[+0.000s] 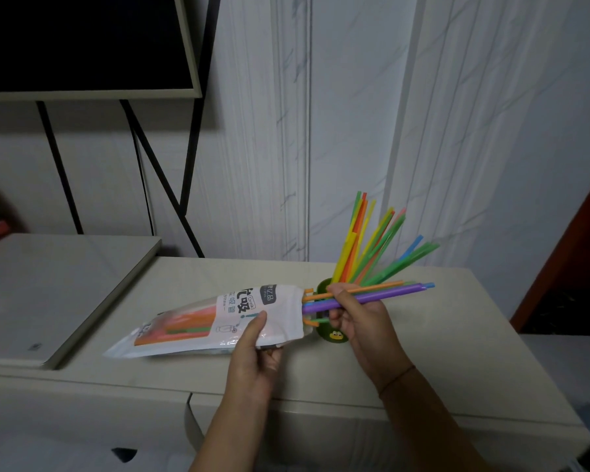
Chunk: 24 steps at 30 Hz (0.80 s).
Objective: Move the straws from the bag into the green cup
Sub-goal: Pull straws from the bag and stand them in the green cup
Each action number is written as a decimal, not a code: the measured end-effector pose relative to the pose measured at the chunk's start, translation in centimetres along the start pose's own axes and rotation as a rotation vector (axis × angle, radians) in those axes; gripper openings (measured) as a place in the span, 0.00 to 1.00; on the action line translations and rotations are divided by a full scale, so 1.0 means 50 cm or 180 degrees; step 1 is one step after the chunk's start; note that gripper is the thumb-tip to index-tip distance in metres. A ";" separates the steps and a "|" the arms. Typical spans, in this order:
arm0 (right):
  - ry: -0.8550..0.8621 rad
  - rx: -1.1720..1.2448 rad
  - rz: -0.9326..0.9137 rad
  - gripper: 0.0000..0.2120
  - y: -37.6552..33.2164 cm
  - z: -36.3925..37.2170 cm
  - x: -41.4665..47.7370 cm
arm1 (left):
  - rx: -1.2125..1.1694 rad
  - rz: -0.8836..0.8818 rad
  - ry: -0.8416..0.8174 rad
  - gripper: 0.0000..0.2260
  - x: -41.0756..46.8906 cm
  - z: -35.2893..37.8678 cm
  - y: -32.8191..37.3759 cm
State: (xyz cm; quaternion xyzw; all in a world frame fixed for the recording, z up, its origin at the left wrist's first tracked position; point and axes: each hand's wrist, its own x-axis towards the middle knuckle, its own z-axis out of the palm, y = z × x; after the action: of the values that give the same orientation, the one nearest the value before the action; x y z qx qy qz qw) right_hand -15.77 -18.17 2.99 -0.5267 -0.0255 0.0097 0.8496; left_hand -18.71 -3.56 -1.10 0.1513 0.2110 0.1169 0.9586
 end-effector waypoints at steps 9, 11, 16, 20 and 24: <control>0.0210 -0.0064 0.0031 0.06 -0.032 -0.033 0.014 | 0.0110 0.0111 -0.0017 0.20 0.008 0.006 0.022; 0.0131 -0.0047 0.0063 0.05 -0.026 -0.024 0.010 | 0.0162 0.0066 0.0019 0.20 0.004 0.010 0.011; 0.0023 -0.0103 0.0029 0.04 -0.012 -0.015 0.003 | 0.0250 0.0025 0.0102 0.20 0.004 0.013 -0.001; 0.0262 -0.0153 -0.0024 0.05 -0.028 -0.039 0.017 | 0.0220 0.0117 0.0096 0.19 0.012 0.003 0.021; 0.0484 -0.0174 -0.0103 0.05 -0.056 -0.077 0.038 | 0.0293 0.0227 0.0138 0.16 0.024 -0.009 0.047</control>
State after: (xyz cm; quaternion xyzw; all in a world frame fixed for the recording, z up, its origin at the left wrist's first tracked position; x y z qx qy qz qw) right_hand -13.69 -22.79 3.86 -0.5484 0.0303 -0.0447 0.8345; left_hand -18.20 -0.93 -1.14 0.2000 0.2314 0.1445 0.9411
